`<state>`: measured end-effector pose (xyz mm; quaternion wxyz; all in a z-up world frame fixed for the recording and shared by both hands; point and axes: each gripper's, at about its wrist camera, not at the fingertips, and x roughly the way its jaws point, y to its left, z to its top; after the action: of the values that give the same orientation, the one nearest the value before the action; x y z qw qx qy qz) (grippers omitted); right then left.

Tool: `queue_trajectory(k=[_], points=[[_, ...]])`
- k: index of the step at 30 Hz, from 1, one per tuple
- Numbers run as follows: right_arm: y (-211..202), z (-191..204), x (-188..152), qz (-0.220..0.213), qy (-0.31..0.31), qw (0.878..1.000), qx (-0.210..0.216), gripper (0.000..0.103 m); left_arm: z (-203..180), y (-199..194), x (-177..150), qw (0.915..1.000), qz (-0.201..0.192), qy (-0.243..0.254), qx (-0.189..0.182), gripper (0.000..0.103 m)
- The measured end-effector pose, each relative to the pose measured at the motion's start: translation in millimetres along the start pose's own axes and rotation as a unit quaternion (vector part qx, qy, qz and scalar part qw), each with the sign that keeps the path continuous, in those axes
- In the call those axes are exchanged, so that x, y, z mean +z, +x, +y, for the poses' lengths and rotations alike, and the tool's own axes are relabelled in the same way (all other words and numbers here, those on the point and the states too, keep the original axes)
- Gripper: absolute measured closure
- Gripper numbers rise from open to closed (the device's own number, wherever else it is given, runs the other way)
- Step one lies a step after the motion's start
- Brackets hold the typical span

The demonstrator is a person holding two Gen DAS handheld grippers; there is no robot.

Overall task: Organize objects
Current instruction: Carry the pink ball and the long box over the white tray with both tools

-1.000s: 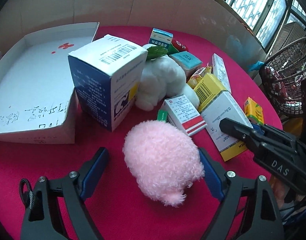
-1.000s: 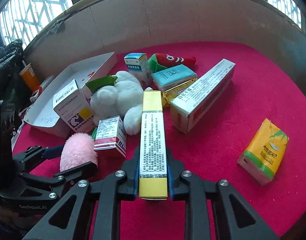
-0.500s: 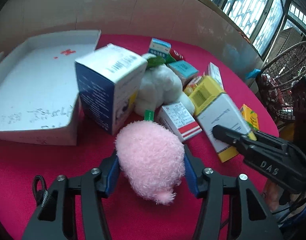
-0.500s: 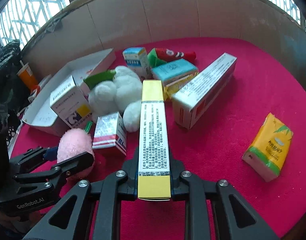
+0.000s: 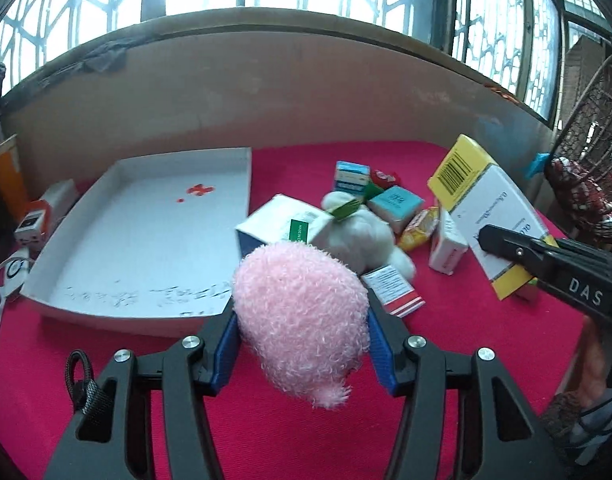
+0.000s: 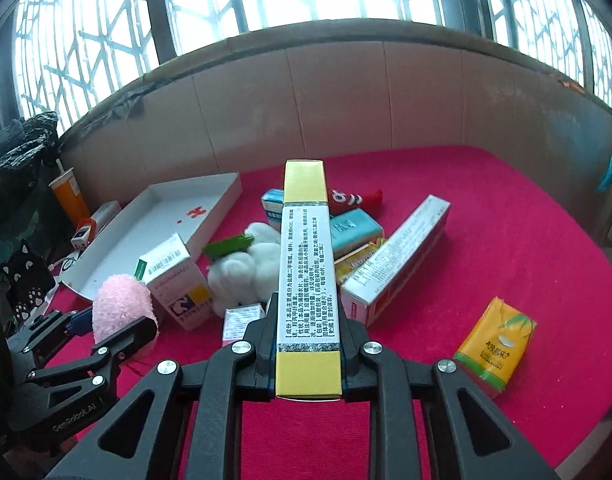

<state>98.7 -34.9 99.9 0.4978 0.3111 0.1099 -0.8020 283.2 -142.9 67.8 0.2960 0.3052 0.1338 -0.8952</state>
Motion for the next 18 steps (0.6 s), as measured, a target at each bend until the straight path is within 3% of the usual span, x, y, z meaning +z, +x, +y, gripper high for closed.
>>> queue_trajectory(k=[18], points=[[11,45,18,0.003,-0.035,0.999,0.008,0.081,57,-22,4,0.9968,-0.032,-0.055,0.048,0.048]])
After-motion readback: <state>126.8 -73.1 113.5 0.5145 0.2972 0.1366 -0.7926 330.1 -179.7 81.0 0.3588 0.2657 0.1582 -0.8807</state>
